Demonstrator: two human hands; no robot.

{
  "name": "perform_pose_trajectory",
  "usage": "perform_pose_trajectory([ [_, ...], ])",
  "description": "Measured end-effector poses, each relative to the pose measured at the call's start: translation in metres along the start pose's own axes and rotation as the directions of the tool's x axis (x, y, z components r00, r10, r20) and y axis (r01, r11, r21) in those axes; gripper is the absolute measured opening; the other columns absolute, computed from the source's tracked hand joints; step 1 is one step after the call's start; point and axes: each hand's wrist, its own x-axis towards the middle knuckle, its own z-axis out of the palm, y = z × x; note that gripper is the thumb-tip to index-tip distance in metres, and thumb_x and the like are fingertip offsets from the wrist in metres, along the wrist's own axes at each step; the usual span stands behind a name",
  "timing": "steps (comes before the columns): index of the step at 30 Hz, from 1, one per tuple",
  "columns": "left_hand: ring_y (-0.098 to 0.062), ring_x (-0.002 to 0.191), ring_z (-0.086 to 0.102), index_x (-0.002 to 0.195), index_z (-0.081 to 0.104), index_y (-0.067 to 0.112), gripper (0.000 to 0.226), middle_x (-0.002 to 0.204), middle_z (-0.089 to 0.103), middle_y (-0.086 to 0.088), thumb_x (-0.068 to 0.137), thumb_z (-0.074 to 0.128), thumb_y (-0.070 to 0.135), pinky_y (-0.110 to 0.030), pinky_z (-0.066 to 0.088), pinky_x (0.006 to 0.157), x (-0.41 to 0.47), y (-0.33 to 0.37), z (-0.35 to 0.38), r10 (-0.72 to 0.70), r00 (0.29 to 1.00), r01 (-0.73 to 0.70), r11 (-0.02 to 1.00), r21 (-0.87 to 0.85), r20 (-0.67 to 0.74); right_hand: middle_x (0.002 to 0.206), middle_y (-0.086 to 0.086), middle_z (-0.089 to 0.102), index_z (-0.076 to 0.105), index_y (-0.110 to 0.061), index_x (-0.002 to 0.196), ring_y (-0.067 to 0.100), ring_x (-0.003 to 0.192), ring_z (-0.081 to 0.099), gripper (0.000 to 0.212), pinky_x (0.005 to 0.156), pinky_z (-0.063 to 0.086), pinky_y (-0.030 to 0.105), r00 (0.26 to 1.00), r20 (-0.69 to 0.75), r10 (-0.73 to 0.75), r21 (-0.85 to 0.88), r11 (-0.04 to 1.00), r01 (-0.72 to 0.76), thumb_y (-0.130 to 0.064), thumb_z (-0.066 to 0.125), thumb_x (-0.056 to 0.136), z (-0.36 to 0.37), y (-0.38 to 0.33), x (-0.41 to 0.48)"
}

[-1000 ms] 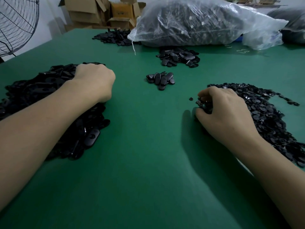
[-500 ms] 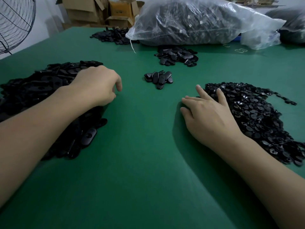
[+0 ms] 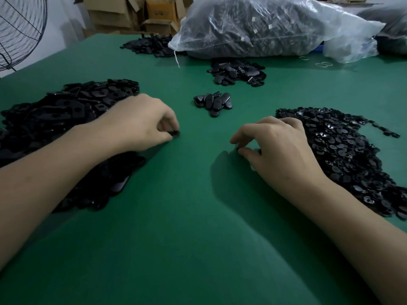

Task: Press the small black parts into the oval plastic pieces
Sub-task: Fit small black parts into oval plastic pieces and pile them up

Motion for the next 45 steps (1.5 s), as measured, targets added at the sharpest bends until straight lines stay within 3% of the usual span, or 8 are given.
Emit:
perform_pose_trajectory([
  [4, 0.007, 0.091, 0.062, 0.110, 0.074, 0.036, 0.024, 0.094, 0.066, 0.020, 0.086, 0.077, 0.032, -0.001, 0.039, 0.078, -0.016, 0.022, 0.014, 0.193, 0.981, -0.190, 0.942, -0.277, -0.017, 0.090, -0.019, 0.070, 0.070, -0.033, 0.110, 0.012, 0.096, 0.060, 0.024, 0.098, 0.042, 0.040, 1.000, -0.007, 0.008, 0.162, 0.987, -0.007, -0.019, 0.071, 0.091, 0.001, -0.003, -0.002],
  [9, -0.001, 0.093, 0.060, 0.115, 0.073, 0.037, 0.034, 0.099, 0.061, 0.017, 0.085, 0.070, 0.053, -0.029, 0.050, 0.089, -0.035, 0.027, 0.030, 0.086, 0.992, -0.111, 0.944, -0.311, -0.093, 0.084, -0.024, 0.071, 0.069, -0.036, 0.106, 0.001, 0.087, 0.064, 0.022, 0.080, 0.044, 0.015, 0.996, 0.040, 0.083, 0.349, 0.933, -0.092, -0.022, 0.075, 0.090, 0.003, -0.003, -0.003],
  [13, 0.002, 0.089, 0.061, 0.101, 0.075, 0.036, 0.021, 0.094, 0.062, 0.018, 0.084, 0.069, 0.047, -0.029, 0.050, 0.083, -0.041, 0.031, 0.035, 0.065, 0.982, -0.126, 0.925, -0.358, -0.178, 0.082, -0.020, 0.075, 0.070, -0.034, 0.104, -0.009, 0.074, 0.063, 0.021, 0.067, 0.040, 0.009, 0.992, 0.092, 0.090, 0.451, 0.884, -0.122, -0.021, 0.077, 0.089, 0.003, -0.007, -0.005],
  [17, -0.002, 0.086, 0.066, 0.096, 0.077, 0.033, 0.015, 0.087, 0.069, 0.018, 0.081, 0.080, 0.032, -0.013, 0.045, 0.073, -0.047, 0.034, 0.035, 0.077, 0.962, -0.186, 0.887, -0.423, -0.262, 0.084, 0.003, 0.079, 0.069, -0.019, 0.108, 0.014, 0.078, 0.076, 0.025, 0.070, 0.056, 0.021, 0.952, 0.258, 0.163, 0.835, 0.459, -0.305, -0.008, 0.077, 0.086, -0.003, -0.014, -0.007],
  [22, -0.009, 0.075, 0.068, 0.092, 0.080, 0.033, 0.016, 0.076, 0.072, 0.012, 0.080, 0.083, 0.022, -0.023, 0.054, 0.068, -0.051, 0.035, 0.035, 0.082, 0.962, -0.225, 0.774, -0.592, -0.259, 0.095, 0.015, 0.078, 0.062, -0.009, 0.116, 0.019, 0.078, 0.078, 0.050, 0.065, 0.060, 0.023, 0.865, 0.468, 0.181, 0.878, 0.020, -0.479, -0.015, 0.078, 0.069, -0.008, -0.019, -0.009],
  [30, -0.031, 0.084, 0.075, 0.086, 0.078, 0.029, 0.009, 0.090, 0.078, -0.004, 0.083, 0.077, 0.021, -0.051, 0.057, 0.086, -0.051, 0.039, 0.031, -0.023, 0.988, -0.118, 0.512, -0.851, -0.151, 0.103, 0.010, 0.078, 0.065, -0.017, 0.113, 0.014, 0.077, 0.077, 0.046, 0.061, 0.057, 0.022, 0.829, 0.541, 0.144, 0.841, -0.071, -0.536, -0.015, 0.078, 0.069, -0.008, -0.016, -0.010],
  [35, -0.017, 0.077, 0.077, 0.090, 0.076, 0.019, 0.012, 0.093, 0.074, -0.011, 0.082, 0.070, 0.011, -0.023, 0.060, 0.071, -0.052, 0.045, 0.024, -0.015, 0.993, -0.109, 0.314, -0.943, -0.120, 0.102, 0.006, 0.079, 0.068, -0.023, 0.108, 0.011, 0.074, 0.075, 0.046, 0.062, 0.057, 0.021, 0.837, 0.537, 0.101, 0.843, -0.067, -0.533, -0.022, 0.081, 0.063, -0.009, -0.020, -0.010],
  [45, -0.014, 0.080, 0.075, 0.114, 0.076, 0.020, 0.034, 0.093, 0.078, -0.004, 0.083, 0.076, 0.007, -0.021, 0.058, 0.074, -0.063, 0.057, 0.017, 0.042, 0.999, -0.038, 0.179, -0.983, -0.031, 0.086, -0.003, 0.077, 0.067, -0.026, 0.118, 0.007, 0.069, 0.072, 0.061, 0.069, 0.053, 0.022, 0.873, 0.471, 0.129, 0.881, -0.025, -0.472, -0.024, 0.082, 0.059, -0.014, -0.028, -0.010],
])
